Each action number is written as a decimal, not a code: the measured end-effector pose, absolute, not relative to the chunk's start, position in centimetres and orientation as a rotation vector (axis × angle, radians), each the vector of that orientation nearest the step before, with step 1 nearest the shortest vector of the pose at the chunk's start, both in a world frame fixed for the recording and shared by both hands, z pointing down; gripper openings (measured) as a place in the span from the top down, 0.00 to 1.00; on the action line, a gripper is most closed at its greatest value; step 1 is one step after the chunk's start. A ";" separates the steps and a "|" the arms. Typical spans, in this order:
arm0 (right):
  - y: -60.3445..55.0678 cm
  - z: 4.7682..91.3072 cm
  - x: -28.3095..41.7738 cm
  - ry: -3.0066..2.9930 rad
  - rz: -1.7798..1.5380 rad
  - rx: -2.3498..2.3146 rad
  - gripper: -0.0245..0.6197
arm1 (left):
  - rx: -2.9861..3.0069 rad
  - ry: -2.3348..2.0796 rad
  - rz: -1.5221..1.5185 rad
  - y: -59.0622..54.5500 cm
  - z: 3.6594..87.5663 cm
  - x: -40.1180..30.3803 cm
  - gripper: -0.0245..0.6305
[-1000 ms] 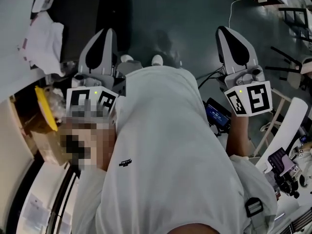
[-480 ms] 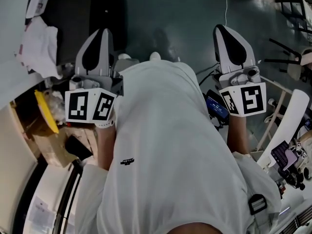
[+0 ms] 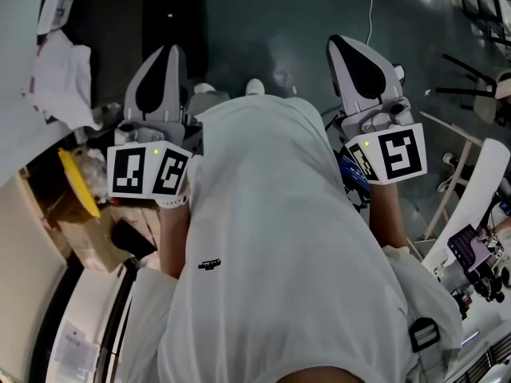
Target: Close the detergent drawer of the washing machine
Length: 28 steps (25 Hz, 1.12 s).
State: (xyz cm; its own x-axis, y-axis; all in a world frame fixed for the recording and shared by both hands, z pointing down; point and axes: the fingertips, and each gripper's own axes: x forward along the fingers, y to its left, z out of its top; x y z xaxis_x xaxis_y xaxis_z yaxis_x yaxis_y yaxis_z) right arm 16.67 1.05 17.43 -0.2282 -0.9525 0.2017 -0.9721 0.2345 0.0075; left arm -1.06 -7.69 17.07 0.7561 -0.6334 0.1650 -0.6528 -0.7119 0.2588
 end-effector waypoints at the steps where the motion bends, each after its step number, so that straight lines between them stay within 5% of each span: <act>1: 1.1 17.5 16.7 -2.335 0.185 1.841 0.96 | 2.652 -0.997 0.092 -7.7 17.1 -1.0 0.94; 28: 0.3 17.5 16.2 -2.329 0.205 1.823 0.96 | 2.647 -0.943 0.101 -7.9 17.6 -0.2 0.94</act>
